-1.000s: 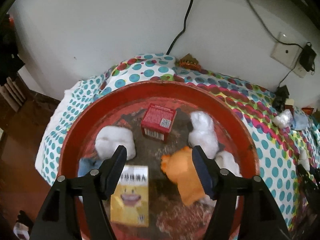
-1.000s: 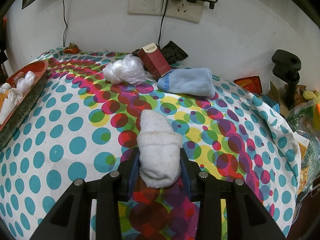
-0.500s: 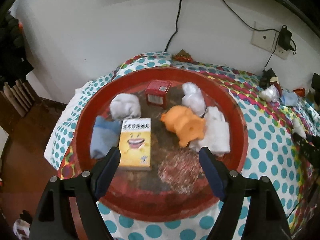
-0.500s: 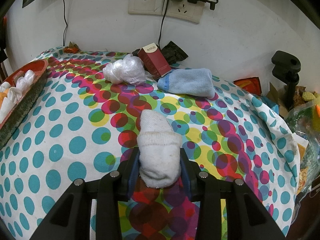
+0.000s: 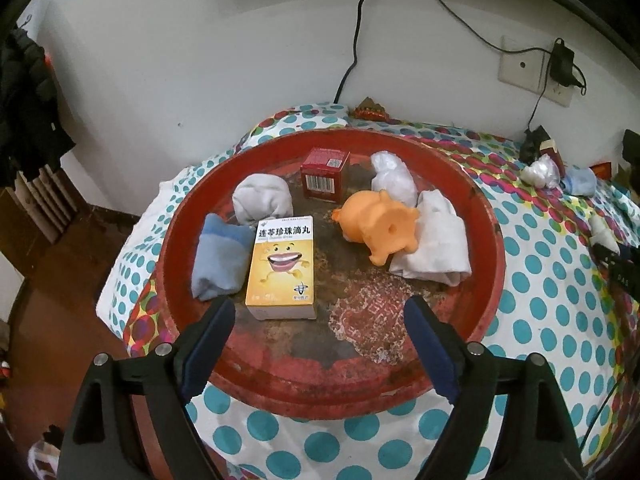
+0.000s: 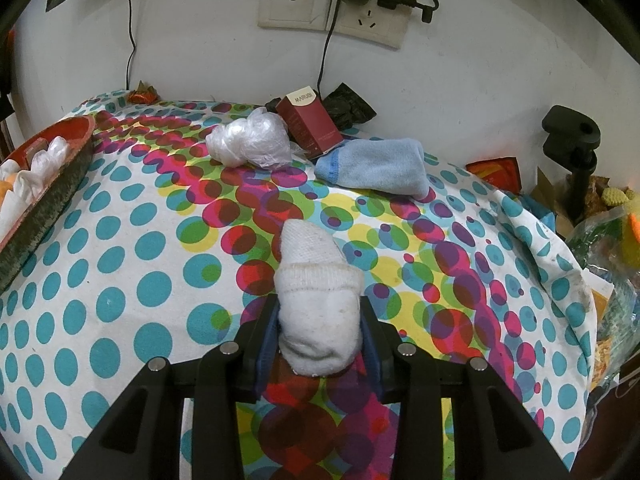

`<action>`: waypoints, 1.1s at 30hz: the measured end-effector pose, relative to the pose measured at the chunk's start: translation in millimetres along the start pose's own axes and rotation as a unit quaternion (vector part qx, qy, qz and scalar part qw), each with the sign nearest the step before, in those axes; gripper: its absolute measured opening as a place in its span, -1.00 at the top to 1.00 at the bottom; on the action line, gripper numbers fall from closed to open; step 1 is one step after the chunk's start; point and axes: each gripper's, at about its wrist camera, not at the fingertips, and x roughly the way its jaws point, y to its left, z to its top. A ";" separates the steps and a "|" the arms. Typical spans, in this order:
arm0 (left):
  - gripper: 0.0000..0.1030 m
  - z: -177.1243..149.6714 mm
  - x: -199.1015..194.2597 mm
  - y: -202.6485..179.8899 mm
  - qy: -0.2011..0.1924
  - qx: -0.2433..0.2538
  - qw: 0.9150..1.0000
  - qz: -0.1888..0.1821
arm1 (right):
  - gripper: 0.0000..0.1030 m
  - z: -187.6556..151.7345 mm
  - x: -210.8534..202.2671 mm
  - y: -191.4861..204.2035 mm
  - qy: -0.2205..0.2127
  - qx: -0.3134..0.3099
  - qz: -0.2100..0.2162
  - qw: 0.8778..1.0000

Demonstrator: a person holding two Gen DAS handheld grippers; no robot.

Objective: Organize objects
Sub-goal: 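Carry the held white sock toward the red tray with the right gripper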

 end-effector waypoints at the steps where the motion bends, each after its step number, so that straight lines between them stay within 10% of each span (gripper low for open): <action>1: -0.70 0.1 -0.3 1.0 -0.004 -0.002 1.000 0.000 | 0.25 -0.1 -0.2 0.7 0.000 0.001 0.001 1.000; 21: -0.81 -4.3 15.3 28.8 0.008 -0.045 0.999 -0.010 | 0.30 -5.1 -16.1 7.4 -0.020 0.003 -0.007 1.000; 33: -0.89 -4.3 11.9 44.1 0.002 -0.057 0.998 0.007 | 0.30 12.8 -62.4 57.1 -0.056 0.001 0.064 0.996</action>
